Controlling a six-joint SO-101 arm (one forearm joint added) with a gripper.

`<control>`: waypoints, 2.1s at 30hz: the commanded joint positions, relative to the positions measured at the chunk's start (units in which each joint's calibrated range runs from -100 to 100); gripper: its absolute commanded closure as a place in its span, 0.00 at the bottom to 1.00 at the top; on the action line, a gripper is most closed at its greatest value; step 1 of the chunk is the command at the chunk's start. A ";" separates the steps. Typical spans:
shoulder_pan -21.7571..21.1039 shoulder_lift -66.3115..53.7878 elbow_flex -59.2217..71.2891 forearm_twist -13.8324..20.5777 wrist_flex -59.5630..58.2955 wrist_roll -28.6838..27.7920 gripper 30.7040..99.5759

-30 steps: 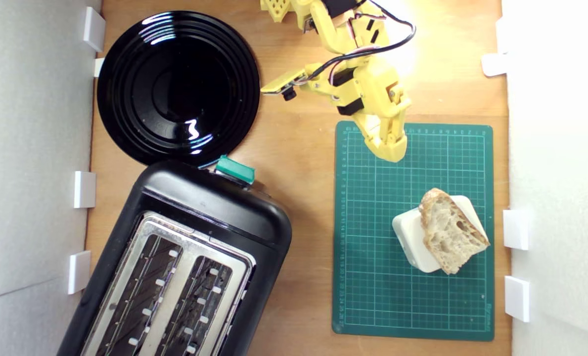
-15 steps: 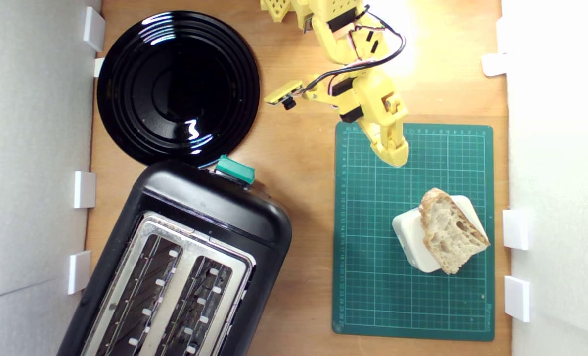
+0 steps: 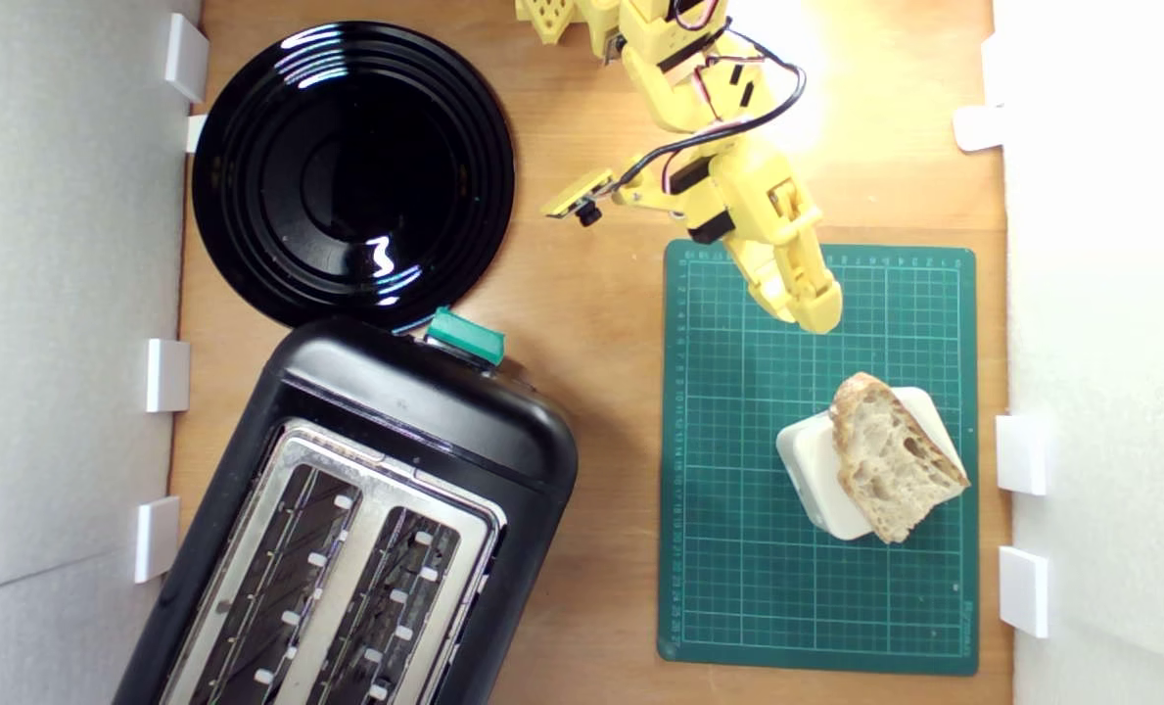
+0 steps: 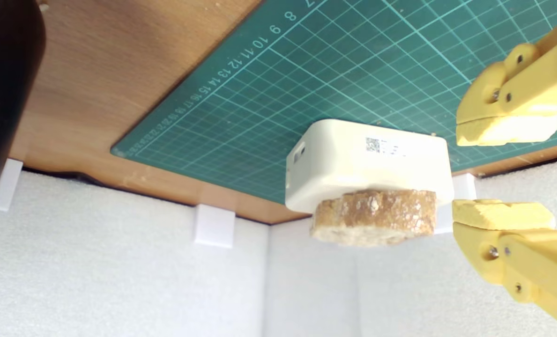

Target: Pick bread and place in toaster

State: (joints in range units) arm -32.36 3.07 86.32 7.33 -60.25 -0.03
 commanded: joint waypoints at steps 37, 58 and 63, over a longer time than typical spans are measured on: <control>-1.49 17.15 -22.72 -1.26 -9.54 0.31 0.24; -2.37 21.31 -29.44 -1.26 -6.81 0.94 0.24; -2.61 23.06 -30.71 -1.26 -6.81 1.31 0.24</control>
State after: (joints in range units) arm -34.10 25.66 58.11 5.73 -67.20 0.80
